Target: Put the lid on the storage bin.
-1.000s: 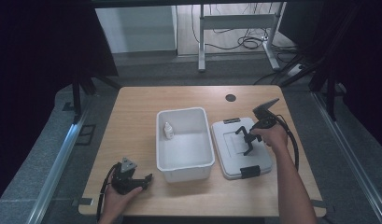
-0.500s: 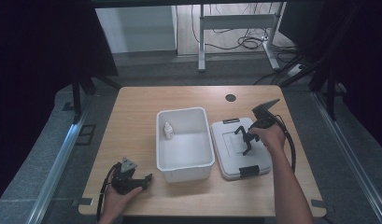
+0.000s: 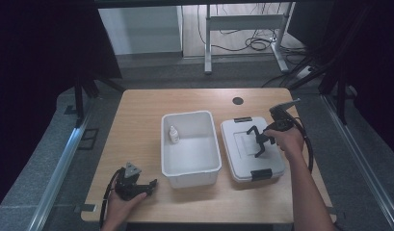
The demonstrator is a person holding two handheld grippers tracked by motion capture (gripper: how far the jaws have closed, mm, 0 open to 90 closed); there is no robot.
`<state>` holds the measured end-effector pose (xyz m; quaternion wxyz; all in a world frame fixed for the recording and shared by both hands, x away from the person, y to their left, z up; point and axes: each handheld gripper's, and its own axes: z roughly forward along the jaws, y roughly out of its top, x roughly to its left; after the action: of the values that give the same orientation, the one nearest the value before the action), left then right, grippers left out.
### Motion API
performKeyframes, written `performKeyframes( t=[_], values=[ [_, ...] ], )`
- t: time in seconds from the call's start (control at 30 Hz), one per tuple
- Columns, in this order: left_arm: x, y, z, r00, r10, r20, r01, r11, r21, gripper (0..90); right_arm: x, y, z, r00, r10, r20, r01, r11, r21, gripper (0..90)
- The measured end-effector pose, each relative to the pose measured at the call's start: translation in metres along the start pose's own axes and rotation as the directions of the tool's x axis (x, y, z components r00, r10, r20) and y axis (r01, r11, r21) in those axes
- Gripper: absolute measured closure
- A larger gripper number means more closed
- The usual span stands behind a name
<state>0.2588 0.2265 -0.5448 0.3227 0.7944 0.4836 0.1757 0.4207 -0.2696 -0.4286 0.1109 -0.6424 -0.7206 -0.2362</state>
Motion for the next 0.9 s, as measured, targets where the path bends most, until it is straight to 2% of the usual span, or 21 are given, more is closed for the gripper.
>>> performKeyframes(
  t=[0.37, 0.6, 0.9],
  values=[
    [0.000, 0.000, 0.000, 1.0000, 0.000, 0.000, 0.000, 1.0000, 0.001, 12.6, 0.009, -0.003, -0.026, 0.9994, -0.028, -0.018, 0.028, 0.999, -0.037, 84.8],
    [0.000, 0.000, 0.000, 1.0000, -0.003, -0.001, 0.003, 1.0000, -0.001, 12.6, 0.015, -0.004, -0.041, 0.9987, -0.034, -0.037, 0.032, 0.997, -0.064, 84.9],
    [0.000, 0.000, 0.000, 1.0000, 0.000, -0.002, 0.000, 1.0000, -0.001, 12.6, 0.020, -0.006, -0.057, 0.9984, -0.041, -0.039, 0.038, 0.995, -0.090, 84.8]
  ],
)
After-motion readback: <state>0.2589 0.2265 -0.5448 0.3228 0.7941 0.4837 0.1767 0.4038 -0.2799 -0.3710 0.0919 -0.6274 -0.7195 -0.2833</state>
